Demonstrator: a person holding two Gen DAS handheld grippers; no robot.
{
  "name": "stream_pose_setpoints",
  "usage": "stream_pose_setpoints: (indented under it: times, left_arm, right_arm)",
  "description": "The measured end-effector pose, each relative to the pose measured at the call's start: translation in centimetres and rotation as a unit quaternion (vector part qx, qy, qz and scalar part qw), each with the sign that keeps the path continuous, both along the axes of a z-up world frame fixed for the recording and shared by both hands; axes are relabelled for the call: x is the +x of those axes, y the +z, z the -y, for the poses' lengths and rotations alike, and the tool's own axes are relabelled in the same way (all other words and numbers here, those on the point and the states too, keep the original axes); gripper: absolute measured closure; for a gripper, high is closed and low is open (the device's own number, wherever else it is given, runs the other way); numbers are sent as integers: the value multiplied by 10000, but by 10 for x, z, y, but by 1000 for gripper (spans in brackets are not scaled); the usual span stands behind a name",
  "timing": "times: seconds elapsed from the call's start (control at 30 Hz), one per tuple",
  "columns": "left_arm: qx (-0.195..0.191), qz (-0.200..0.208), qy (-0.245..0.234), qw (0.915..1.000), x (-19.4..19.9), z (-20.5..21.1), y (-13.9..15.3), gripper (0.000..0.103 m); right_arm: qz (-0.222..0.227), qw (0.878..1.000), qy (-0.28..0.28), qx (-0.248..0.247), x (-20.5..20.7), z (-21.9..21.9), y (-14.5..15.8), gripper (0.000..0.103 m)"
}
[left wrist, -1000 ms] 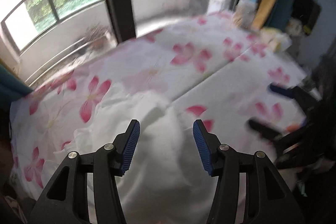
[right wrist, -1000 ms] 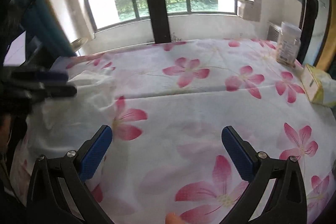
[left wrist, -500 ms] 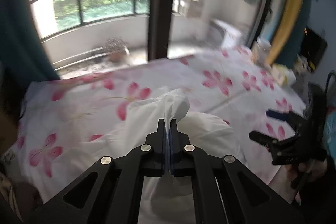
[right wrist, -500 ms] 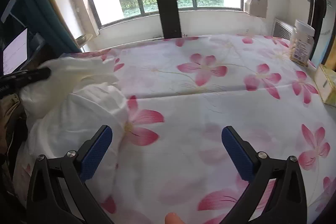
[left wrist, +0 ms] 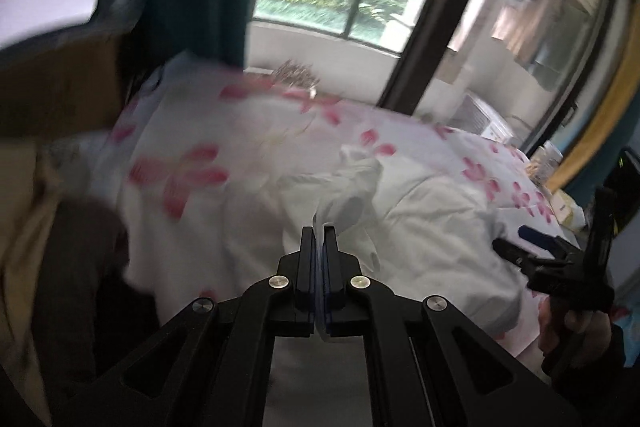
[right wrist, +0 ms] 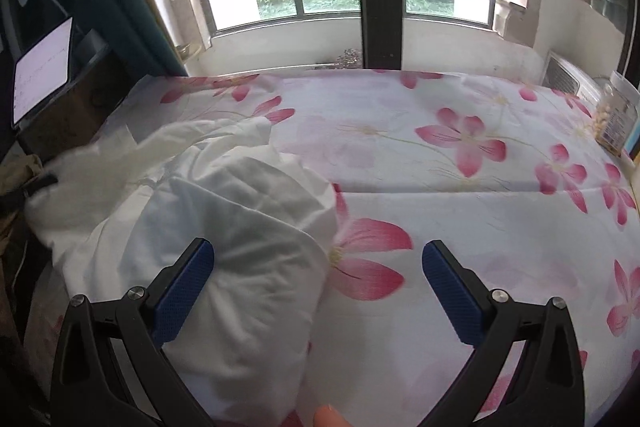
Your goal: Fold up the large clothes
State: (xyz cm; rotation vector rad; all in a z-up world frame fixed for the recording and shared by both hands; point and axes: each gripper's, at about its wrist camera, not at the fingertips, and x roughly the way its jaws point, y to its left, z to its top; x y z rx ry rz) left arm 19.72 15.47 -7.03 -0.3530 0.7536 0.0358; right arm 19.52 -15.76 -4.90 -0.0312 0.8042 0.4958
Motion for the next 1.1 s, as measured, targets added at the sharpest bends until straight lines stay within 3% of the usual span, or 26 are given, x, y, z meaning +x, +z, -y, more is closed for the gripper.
stream_pose_setpoints:
  times: [0.1,0.2,0.23,0.33,0.37,0.57,0.7,0.83,1.1]
  left_arm:
    - [-443,-275,42,9986,-6,-12,-22,100]
    - [-499,-538,0,9973,-9,-11,-34,99]
    - [-499,-594,3,9970,-8,-11,-35,94]
    - [-519,-456,59,9976,-11,-12,-23,55]
    - [-531,-350,41,9980,-12,-11,-17,51]
    - [-428,178,-518,9976,8,15,23,51]
    - [-174,-415,-1048,9935,38,40,2,51]
    - [74,-1127,-639,9915,60,32,-32,51]
    - [-276,-1034,-646,9922,75,17,-40,51]
  right_arm:
    - [65,9996,147,-235,-2,-15,0,0]
    - [168,9985,271,-447,-8,-28,0,0]
    - [192,9980,303,-522,-9,-31,-1,0]
    - [221,9970,363,-654,-10,-37,-6,0]
    - [213,9969,370,-661,-10,-38,-7,0]
    - [210,9974,361,-592,-8,-34,-7,0]
    - [191,9979,338,-516,-7,-32,-8,0]
    - [144,9985,321,-420,-6,-27,-10,0]
    - [97,9988,360,-310,-3,-24,-13,0]
